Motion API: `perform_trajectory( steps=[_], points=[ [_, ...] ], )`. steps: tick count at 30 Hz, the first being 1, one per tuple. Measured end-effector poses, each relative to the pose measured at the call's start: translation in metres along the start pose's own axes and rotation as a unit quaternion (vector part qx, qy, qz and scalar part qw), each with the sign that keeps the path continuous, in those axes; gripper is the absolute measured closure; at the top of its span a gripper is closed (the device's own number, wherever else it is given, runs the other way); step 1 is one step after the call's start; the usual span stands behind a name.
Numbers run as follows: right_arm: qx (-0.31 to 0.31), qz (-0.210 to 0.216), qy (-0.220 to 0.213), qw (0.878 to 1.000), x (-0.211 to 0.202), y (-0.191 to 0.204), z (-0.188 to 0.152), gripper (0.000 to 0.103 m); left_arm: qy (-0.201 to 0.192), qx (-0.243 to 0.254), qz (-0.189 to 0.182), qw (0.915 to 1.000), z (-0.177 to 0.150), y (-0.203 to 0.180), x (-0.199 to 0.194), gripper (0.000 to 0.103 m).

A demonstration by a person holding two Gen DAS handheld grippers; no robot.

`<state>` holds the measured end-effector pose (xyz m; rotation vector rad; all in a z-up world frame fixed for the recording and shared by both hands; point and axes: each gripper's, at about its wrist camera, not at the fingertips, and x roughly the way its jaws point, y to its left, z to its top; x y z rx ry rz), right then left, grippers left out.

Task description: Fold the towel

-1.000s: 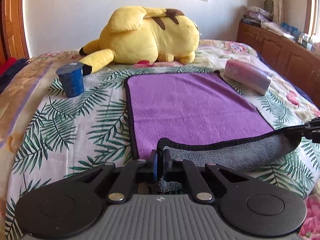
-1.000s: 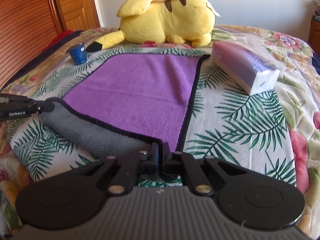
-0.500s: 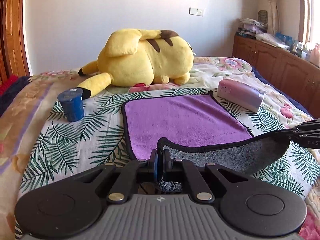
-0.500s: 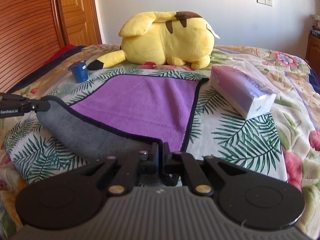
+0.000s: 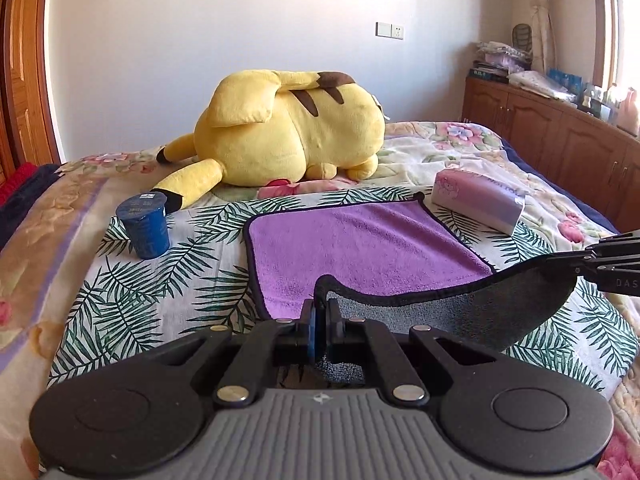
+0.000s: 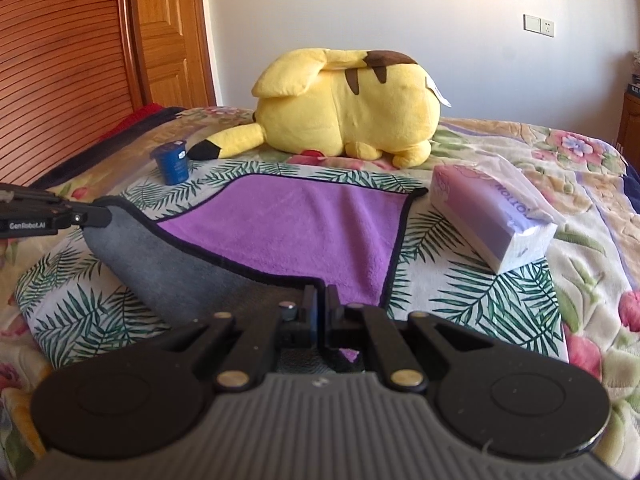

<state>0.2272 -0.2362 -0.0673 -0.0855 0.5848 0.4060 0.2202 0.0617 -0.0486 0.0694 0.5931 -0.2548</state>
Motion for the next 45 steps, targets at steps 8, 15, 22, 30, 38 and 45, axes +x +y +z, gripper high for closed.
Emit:
perform_trajectory(
  steps=[8,15,22,30,38,45],
  points=[
    [-0.011,-0.001,-0.003,1.000,0.003,0.002,0.003,0.100,-0.002,-0.003,-0.004,1.0000,0.005,0.000,0.002,0.103],
    [-0.018,0.000,-0.015,1.000,0.004,-0.002,0.008,0.100,-0.010,0.006,-0.001,0.9999,0.017,0.000,0.000,0.103],
    [-0.018,-0.007,-0.022,1.000,0.006,-0.004,0.015,0.100,-0.017,0.021,0.001,0.9996,0.025,-0.004,-0.002,0.103],
    [-0.039,-0.009,-0.032,0.999,0.007,0.001,0.032,0.100,-0.023,0.029,0.005,0.9993,0.035,-0.001,0.003,0.103],
    [-0.062,-0.013,-0.026,0.998,0.013,-0.004,0.046,0.100,-0.042,0.035,0.003,0.9985,0.044,0.006,0.011,0.103],
    [-0.097,-0.017,-0.019,0.995,0.024,-0.005,0.059,0.100,-0.047,0.044,0.006,0.9979,0.057,0.011,0.023,0.103]
  ],
)
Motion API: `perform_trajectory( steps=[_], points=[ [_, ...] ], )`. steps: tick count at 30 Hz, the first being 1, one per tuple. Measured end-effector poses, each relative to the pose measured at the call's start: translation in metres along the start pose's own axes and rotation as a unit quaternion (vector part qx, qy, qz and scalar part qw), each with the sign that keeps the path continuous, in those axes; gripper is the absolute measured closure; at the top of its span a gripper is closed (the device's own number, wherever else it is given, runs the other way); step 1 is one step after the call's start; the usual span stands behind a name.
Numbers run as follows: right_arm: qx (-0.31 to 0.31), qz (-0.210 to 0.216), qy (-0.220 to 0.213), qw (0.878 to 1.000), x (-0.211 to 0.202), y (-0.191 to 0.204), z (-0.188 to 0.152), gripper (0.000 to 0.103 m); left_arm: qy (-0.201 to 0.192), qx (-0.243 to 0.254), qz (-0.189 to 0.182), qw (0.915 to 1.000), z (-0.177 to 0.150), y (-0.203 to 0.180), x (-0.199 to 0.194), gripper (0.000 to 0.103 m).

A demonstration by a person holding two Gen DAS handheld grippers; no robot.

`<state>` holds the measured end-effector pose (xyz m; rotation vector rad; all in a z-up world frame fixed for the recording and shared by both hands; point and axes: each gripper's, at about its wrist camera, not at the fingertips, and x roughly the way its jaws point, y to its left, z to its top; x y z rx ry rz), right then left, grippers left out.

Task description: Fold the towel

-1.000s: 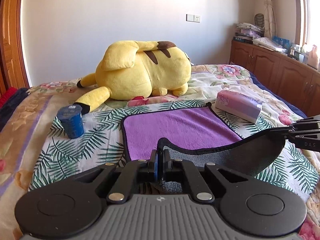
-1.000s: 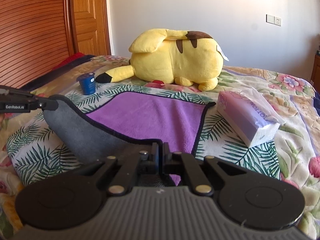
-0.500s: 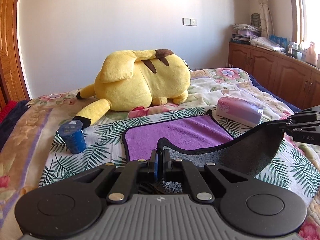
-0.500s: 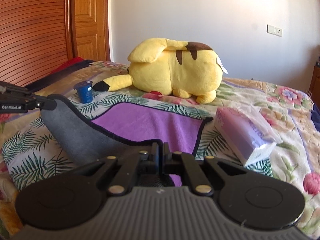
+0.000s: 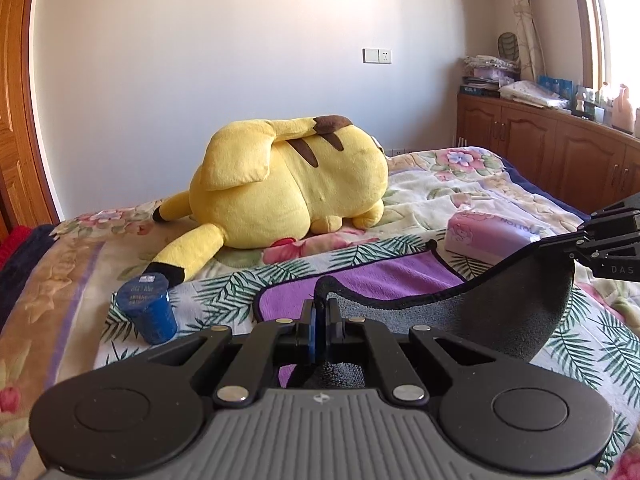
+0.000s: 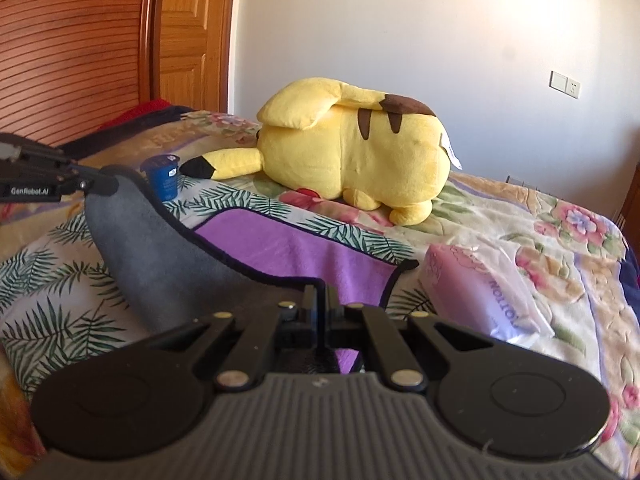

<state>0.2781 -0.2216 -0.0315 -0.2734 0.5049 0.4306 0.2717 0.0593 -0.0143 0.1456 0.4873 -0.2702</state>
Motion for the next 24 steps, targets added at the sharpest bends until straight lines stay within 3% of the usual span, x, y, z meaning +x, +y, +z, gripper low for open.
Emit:
perform_trajectory(
  steps=[10,24],
  points=[
    [-0.034,-0.006,-0.008,0.999,0.020,-0.008,0.017,0.100,-0.005,-0.001,0.013,0.9999,0.012,0.008,0.025,0.103],
    [-0.035,-0.014,-0.028,0.999,0.055,-0.027,0.026,0.100,-0.028,0.005,0.043,0.9987,0.018,0.017,0.061,0.103]
  ],
)
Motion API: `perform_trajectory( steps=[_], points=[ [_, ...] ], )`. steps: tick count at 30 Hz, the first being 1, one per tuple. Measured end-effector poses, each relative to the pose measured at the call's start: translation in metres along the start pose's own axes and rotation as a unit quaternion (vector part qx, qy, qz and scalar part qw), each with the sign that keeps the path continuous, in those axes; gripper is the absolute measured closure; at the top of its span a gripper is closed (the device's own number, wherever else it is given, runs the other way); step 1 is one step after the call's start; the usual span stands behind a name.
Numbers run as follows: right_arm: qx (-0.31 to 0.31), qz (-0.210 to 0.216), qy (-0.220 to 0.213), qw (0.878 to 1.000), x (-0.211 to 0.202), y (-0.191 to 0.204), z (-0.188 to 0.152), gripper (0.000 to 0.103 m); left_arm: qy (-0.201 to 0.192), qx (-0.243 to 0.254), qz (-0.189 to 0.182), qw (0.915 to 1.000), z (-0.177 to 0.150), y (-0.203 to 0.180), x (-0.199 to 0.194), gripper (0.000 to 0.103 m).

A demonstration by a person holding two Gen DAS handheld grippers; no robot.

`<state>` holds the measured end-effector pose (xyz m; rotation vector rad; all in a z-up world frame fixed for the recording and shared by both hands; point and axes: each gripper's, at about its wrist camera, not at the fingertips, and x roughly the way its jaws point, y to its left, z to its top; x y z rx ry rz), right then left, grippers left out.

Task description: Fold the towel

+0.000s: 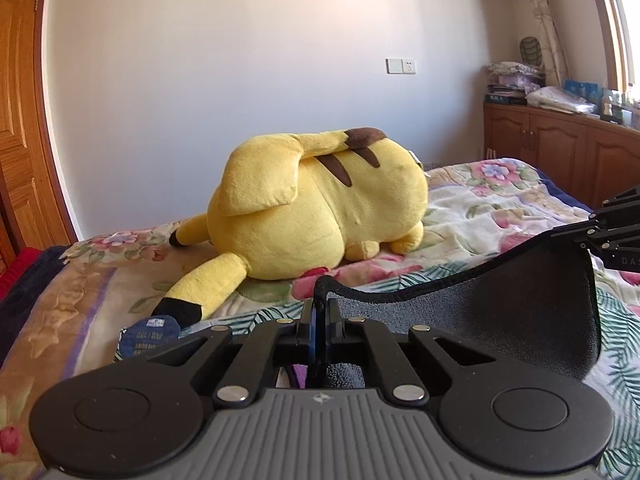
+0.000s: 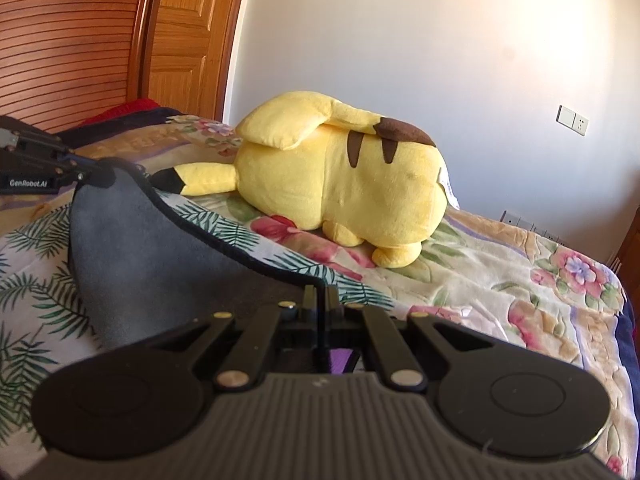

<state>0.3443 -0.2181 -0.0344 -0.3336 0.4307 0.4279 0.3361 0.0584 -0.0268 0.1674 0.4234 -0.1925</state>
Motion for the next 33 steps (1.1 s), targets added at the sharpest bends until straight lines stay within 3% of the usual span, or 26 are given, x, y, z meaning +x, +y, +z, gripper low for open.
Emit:
perform_trajectory(
  steps=[12,16,30,32,33],
  points=[
    [0.005,-0.011,-0.017,1.000,0.037,-0.018,0.003,0.100,-0.007,0.009,0.019,0.9997,0.001,0.007,0.046,0.103],
    [0.007,-0.015,-0.017,1.000,0.053,-0.020,-0.002,0.100,0.003,-0.023,0.020,0.9995,-0.003,0.014,0.066,0.103],
    [0.045,-0.022,0.047,0.998,0.110,-0.023,-0.040,0.099,0.059,-0.009,0.050,0.9970,-0.037,0.007,0.114,0.103],
    [0.046,-0.029,0.049,0.997,0.111,-0.022,-0.041,0.096,0.065,-0.009,0.058,0.9962,-0.041,0.007,0.116,0.103],
    [0.047,-0.035,0.051,0.997,0.111,-0.022,-0.041,0.084,0.068,-0.012,0.055,0.9961,-0.042,0.007,0.116,0.099]
  ],
)
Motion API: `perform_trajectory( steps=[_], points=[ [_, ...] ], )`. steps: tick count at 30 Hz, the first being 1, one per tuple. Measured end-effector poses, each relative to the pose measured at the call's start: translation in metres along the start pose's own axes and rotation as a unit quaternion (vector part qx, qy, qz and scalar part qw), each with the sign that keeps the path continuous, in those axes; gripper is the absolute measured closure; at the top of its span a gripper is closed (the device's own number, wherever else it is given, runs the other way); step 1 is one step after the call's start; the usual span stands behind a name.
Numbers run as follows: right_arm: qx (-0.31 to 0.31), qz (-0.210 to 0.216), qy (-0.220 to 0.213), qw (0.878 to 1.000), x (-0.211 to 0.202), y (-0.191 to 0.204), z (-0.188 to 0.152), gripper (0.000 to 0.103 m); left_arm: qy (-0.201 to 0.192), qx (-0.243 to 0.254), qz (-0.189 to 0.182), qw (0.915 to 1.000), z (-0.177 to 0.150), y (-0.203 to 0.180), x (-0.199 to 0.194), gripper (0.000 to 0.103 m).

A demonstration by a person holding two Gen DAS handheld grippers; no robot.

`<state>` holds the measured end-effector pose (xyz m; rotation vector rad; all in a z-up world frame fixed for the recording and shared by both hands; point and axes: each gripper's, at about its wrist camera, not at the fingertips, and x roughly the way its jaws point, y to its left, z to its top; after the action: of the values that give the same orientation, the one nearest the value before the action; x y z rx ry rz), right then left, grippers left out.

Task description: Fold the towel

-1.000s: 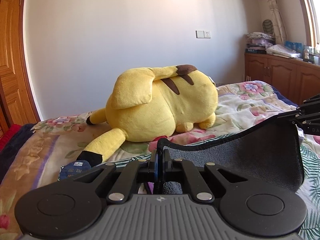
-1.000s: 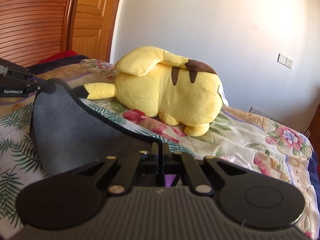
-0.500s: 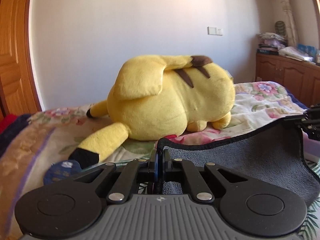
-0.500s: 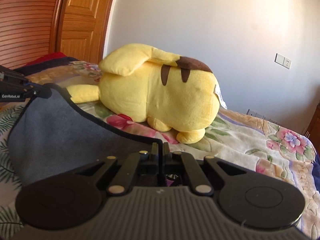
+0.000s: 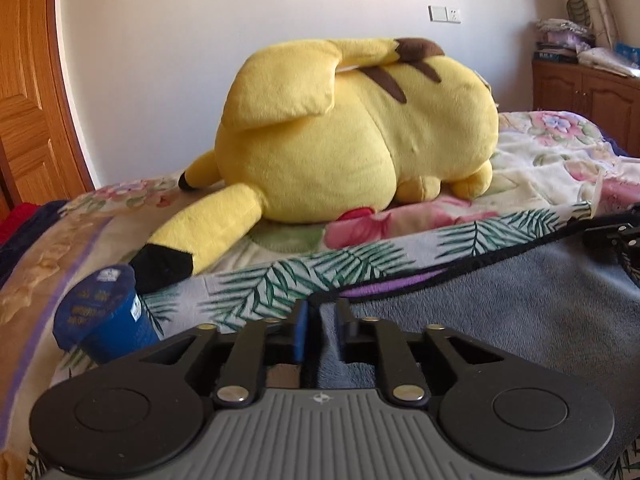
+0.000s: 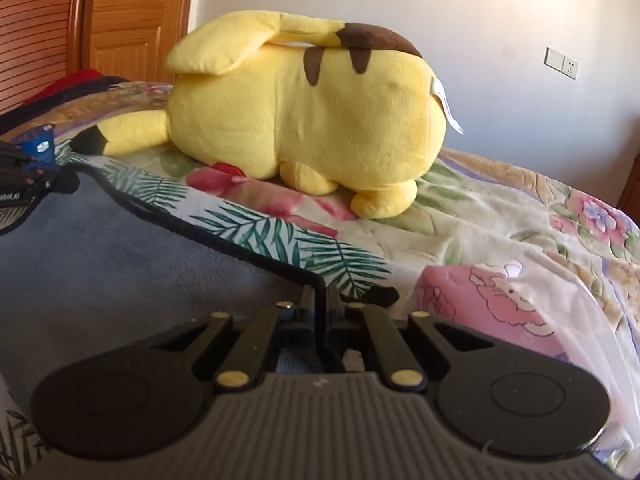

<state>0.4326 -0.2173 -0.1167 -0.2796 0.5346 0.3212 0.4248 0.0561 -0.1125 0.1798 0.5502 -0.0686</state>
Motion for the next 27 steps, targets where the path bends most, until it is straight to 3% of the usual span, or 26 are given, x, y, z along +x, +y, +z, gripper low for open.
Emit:
perform_trajectory(
  steps=[1,3,8,12,27],
  points=[
    [0.002,-0.004,0.001,1.000,-0.001,0.000,0.000,0.066,0.002,-0.004,-0.005,1.0000,-0.001,0.000,0.000,0.095],
    [0.006,0.002,-0.005,1.000,-0.005,-0.003,-0.001,0.050,0.001,-0.010,-0.012,0.9999,0.000,-0.001,-0.004,0.083],
    [0.024,0.013,-0.001,1.000,-0.025,-0.005,0.001,0.049,0.002,-0.018,-0.031,0.9993,0.005,-0.004,-0.024,0.067],
    [0.034,0.026,-0.005,0.999,-0.054,0.000,0.008,0.049,-0.004,-0.013,-0.041,0.9991,0.012,-0.012,-0.051,0.061],
    [0.060,0.025,-0.047,0.997,-0.188,0.004,0.053,0.049,-0.023,-0.009,-0.049,0.9985,0.050,-0.023,-0.175,0.052]
  ],
)
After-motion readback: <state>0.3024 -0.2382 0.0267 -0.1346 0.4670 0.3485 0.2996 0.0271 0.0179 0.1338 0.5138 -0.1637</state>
